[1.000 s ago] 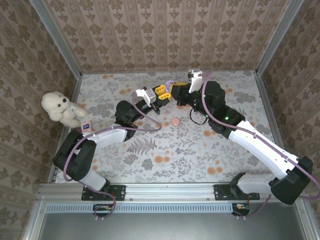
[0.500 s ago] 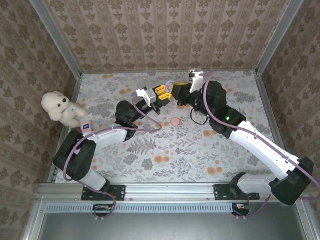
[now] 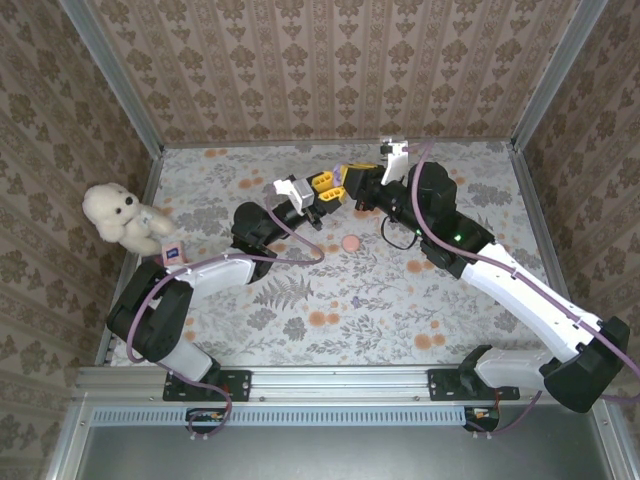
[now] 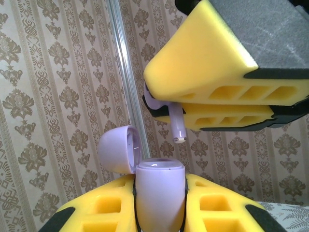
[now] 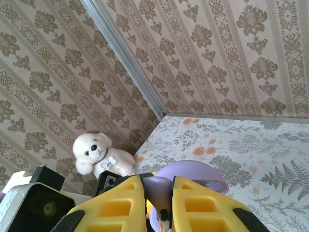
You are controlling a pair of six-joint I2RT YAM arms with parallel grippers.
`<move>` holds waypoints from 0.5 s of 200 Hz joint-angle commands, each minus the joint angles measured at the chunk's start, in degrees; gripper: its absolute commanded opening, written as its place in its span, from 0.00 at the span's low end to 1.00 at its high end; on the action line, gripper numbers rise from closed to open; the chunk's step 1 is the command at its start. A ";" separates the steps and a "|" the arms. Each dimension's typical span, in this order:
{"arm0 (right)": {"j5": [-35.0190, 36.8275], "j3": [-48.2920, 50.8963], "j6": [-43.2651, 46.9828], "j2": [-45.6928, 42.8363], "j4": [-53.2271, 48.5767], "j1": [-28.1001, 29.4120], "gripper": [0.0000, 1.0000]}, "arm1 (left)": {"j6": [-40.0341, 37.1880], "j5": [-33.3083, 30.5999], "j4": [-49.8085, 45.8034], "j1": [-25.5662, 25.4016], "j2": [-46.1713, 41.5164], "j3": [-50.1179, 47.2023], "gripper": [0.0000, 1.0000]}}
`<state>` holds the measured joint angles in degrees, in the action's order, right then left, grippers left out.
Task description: Insert the wireless bluetooth earbuds into the charging case
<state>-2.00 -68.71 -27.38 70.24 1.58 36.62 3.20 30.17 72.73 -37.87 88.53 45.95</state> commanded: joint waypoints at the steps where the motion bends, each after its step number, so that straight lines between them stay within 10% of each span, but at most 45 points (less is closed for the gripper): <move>1: -0.34 0.50 -0.31 0.94 2.06 -0.23 0.16 | 0.67 0.90 2.08 -0.45 -1.17 1.46 0.00; 100: 1.13 1.02 2.38 2.14 -0.11 -0.43 0.15 | 0.87 1.26 2.03 -0.54 -1.73 1.46 0.00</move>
<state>-1.76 -68.23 -26.89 71.85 2.20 36.47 3.38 30.37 72.42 -37.89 88.53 45.95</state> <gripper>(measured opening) 0.151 0.210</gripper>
